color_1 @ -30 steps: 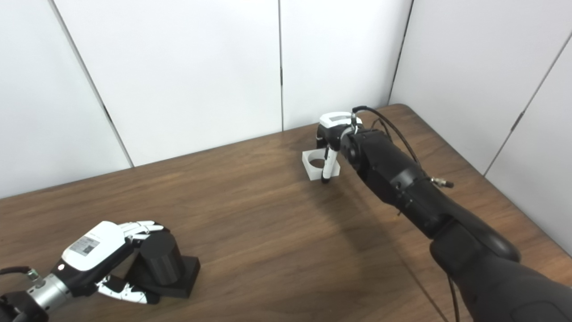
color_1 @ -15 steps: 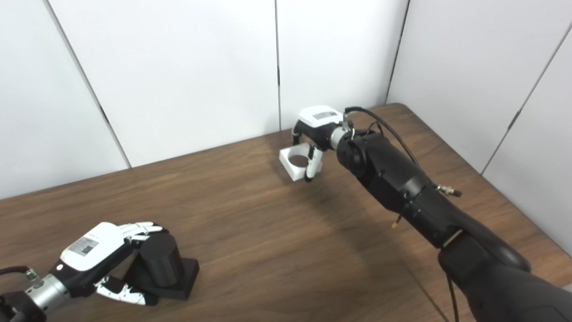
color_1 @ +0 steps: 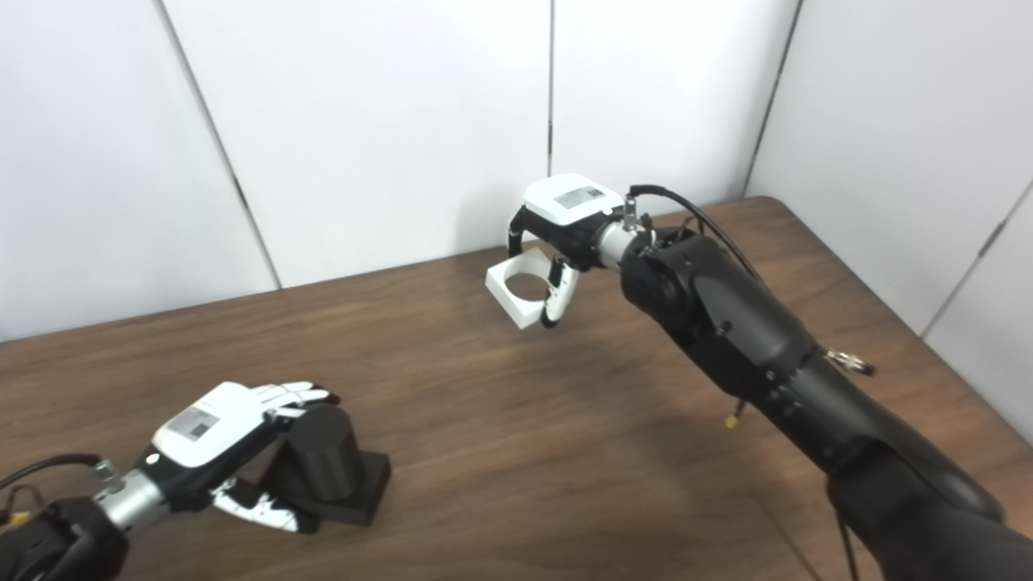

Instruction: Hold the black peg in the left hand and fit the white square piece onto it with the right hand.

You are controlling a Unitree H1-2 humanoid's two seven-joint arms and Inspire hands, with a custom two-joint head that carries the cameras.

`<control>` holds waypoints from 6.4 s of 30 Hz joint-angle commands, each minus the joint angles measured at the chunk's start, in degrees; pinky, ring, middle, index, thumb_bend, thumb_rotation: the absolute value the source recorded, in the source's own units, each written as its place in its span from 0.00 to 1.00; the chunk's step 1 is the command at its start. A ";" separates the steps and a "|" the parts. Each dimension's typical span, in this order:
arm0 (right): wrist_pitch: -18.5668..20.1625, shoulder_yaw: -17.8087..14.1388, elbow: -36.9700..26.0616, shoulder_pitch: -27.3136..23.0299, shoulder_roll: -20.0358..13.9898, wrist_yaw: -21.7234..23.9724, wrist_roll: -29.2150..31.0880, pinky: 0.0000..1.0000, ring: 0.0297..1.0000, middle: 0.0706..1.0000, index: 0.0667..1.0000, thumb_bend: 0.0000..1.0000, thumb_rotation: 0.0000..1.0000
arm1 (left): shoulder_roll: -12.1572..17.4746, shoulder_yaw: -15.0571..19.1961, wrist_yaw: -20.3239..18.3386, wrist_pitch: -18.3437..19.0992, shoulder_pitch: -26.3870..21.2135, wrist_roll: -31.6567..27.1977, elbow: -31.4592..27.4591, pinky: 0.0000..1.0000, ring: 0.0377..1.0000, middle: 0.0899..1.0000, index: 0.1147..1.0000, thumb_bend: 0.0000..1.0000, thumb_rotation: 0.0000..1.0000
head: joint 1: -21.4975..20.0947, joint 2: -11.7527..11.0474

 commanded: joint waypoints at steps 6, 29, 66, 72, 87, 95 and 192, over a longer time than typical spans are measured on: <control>-3.25 -2.55 -8.43 -0.91 -1.33 0.76 0.77 0.91 0.89 0.77 0.44 0.52 0.14 | -2.04 -1.17 -5.56 2.68 1.68 5.74 0.61 0.84 0.91 0.87 0.42 0.52 0.07 | 6.45 1.49; -6.51 -2.16 -18.25 -0.49 6.08 5.96 7.11 0.89 0.88 0.77 0.44 0.52 0.14 | -5.31 -0.34 -8.75 5.77 0.87 7.84 -1.00 0.84 0.93 0.90 0.42 0.52 0.07 | 15.57 4.16; -8.62 0.82 -16.85 3.95 13.20 5.80 7.53 0.86 0.87 0.78 0.44 0.52 0.14 | -5.94 0.07 -10.95 6.95 1.12 7.50 -2.85 0.86 0.94 0.91 0.42 0.52 0.07 | 17.29 5.15; -8.89 0.91 -15.96 4.33 13.59 5.39 7.61 0.86 0.87 0.77 0.44 0.52 0.14 | -5.95 0.26 -11.14 6.95 1.23 7.38 -3.27 0.87 0.94 0.91 0.42 0.52 0.07 | 17.43 5.24; -9.70 1.56 -14.58 5.06 15.45 3.87 6.78 0.86 0.87 0.77 0.44 0.52 0.14 | -6.25 0.29 -11.14 6.91 1.25 7.49 -3.29 0.86 0.93 0.91 0.42 0.52 0.07 | 17.49 5.42; -9.13 1.92 -14.17 4.69 16.80 4.14 6.38 0.89 0.88 0.78 0.44 0.52 0.14 | -6.46 0.32 -11.51 7.48 1.28 7.47 -3.43 0.88 0.94 0.91 0.42 0.52 0.08 | 17.59 5.47; -1.34 -0.61 -10.57 1.77 14.60 9.97 7.10 0.85 0.89 0.89 0.82 0.84 0.17 | -6.00 1.64 -12.36 6.55 1.84 7.45 -4.41 0.86 0.93 0.90 0.42 0.52 0.07 | 16.22 6.74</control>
